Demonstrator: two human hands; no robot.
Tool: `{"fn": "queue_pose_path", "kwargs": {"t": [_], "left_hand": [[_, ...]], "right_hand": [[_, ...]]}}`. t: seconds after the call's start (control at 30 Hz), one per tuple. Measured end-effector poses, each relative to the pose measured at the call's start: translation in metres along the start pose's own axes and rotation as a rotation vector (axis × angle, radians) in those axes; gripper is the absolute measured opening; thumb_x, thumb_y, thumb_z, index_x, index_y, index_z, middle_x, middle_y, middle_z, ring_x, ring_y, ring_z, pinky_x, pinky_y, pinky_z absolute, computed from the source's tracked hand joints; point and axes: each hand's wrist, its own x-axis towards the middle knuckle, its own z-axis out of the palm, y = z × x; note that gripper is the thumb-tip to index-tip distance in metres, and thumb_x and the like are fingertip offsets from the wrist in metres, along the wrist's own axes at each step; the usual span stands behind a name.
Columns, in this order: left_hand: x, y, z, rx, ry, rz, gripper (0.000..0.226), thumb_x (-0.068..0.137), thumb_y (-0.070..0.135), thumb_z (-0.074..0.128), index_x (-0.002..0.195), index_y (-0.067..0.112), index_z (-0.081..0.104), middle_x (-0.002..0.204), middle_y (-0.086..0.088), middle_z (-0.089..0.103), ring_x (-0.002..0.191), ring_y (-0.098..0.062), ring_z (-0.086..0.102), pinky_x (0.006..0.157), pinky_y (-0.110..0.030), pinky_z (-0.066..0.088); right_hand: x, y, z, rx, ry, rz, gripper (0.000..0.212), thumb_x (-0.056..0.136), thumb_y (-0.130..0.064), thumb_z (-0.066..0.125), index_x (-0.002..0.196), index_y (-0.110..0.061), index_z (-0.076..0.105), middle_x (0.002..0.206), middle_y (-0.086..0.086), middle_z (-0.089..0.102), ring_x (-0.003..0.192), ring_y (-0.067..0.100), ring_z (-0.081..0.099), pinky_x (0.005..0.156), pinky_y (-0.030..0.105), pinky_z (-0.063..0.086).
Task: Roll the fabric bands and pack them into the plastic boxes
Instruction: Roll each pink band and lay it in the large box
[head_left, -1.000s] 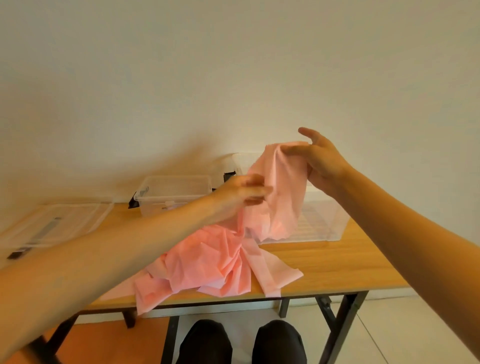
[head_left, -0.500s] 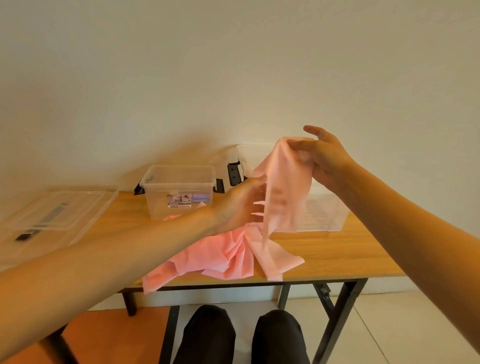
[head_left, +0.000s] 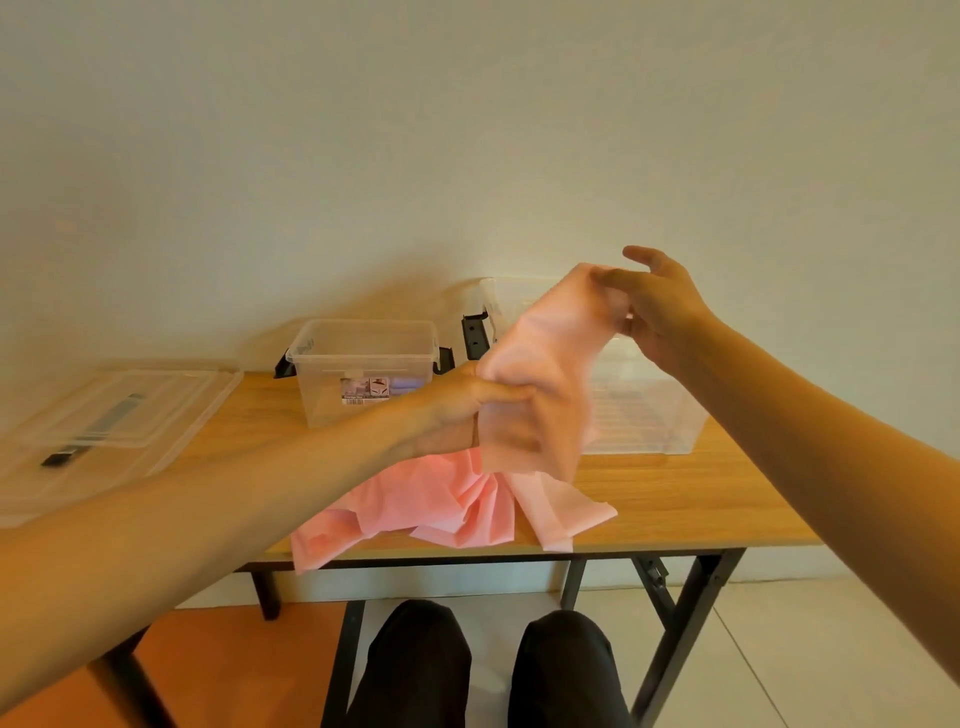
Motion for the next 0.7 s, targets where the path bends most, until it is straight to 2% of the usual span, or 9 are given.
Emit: {"fn": "queue_pose_path", "kwargs": {"t": [0.17,0.33,0.43,0.53,0.63,0.7], "left_hand": [[-0.007,0.004,-0.004,-0.056,-0.051,-0.040,0.050,0.081,-0.009,0.061,0.128,0.004,0.062,0.124,-0.020,0.066,0.113,-0.035,0.066,0.101,-0.051,0.051],[-0.015,0.003,-0.007,-0.086,-0.127,-0.052,0.053,0.084,-0.013,0.054,0.134,0.003,0.058,0.127,-0.020,0.064,0.115,-0.034,0.065,0.101,-0.049,0.051],[-0.018,0.001,-0.010,-0.126,-0.122,-0.038,0.048,0.083,-0.014,0.053,0.124,0.008,0.067,0.121,-0.018,0.068,0.111,-0.033,0.067,0.098,-0.049,0.053],[-0.024,0.001,-0.010,-0.164,-0.128,-0.038,0.049,0.082,-0.016,0.051,0.122,0.008,0.066,0.117,-0.016,0.070,0.108,-0.031,0.069,0.095,-0.048,0.056],[-0.031,-0.001,-0.008,-0.172,-0.135,-0.043,0.053,0.081,-0.017,0.051,0.127,0.007,0.061,0.118,-0.017,0.070,0.110,-0.032,0.069,0.093,-0.048,0.057],[-0.037,-0.005,-0.006,-0.165,-0.145,-0.054,0.054,0.083,-0.017,0.052,0.131,0.007,0.060,0.123,-0.019,0.068,0.114,-0.034,0.066,0.096,-0.049,0.055]], "right_hand": [[-0.003,0.013,-0.002,0.018,-0.102,0.107,0.061,0.094,-0.013,0.072,0.148,-0.018,0.043,0.129,0.011,0.060,0.109,0.026,0.066,0.075,0.036,0.060],[-0.007,0.019,-0.002,-0.246,-0.268,0.214,0.054,0.098,-0.021,0.068,0.147,-0.019,0.045,0.137,0.010,0.056,0.106,0.028,0.068,0.070,0.035,0.062],[-0.023,0.019,0.001,-0.409,-0.259,0.187,0.056,0.100,-0.033,0.065,0.149,-0.023,0.041,0.129,0.011,0.061,0.097,0.027,0.072,0.072,0.036,0.063],[-0.057,0.030,0.002,-0.558,-0.209,0.079,0.066,0.099,-0.054,0.058,0.154,-0.032,0.030,0.117,0.007,0.068,0.091,0.021,0.071,0.074,0.035,0.060],[-0.100,0.056,0.002,-0.379,-0.218,0.096,0.070,0.094,-0.063,0.057,0.154,-0.043,0.026,0.125,0.000,0.067,0.098,0.016,0.070,0.089,0.039,0.057],[-0.129,0.074,0.003,-0.091,-0.302,0.183,0.065,0.093,-0.053,0.064,0.150,-0.045,0.033,0.128,-0.001,0.067,0.104,0.020,0.072,0.092,0.043,0.058]]}}
